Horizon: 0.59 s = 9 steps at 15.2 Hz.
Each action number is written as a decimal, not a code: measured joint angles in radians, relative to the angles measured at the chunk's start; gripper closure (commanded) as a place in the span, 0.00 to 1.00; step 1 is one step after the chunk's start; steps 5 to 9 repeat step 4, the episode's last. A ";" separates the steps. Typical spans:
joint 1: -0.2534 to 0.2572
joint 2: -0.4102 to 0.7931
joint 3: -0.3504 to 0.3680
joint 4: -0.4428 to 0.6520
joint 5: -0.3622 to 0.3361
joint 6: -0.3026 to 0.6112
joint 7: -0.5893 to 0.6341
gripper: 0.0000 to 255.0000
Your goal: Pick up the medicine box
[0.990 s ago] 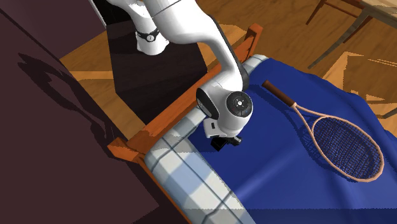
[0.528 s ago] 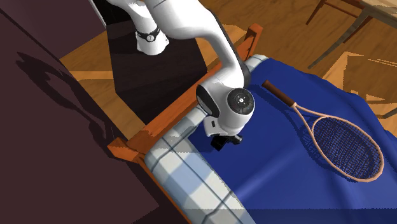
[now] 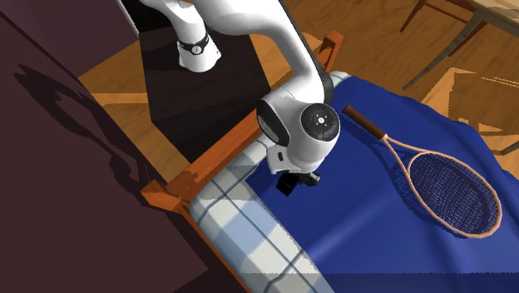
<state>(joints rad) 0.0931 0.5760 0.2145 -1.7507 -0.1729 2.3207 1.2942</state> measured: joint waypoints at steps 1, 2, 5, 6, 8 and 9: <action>-0.002 -0.009 0.002 0.002 0.003 -0.010 -0.002 1.00; -0.003 -0.014 0.003 0.006 0.005 -0.020 -0.004 1.00; -0.004 -0.031 0.006 0.003 0.009 -0.033 -0.006 1.00; -0.004 -0.031 0.006 0.003 0.009 -0.033 -0.006 1.00; -0.004 -0.031 0.006 0.003 0.009 -0.033 -0.006 1.00; -0.004 -0.031 0.006 0.003 0.009 -0.033 -0.006 1.00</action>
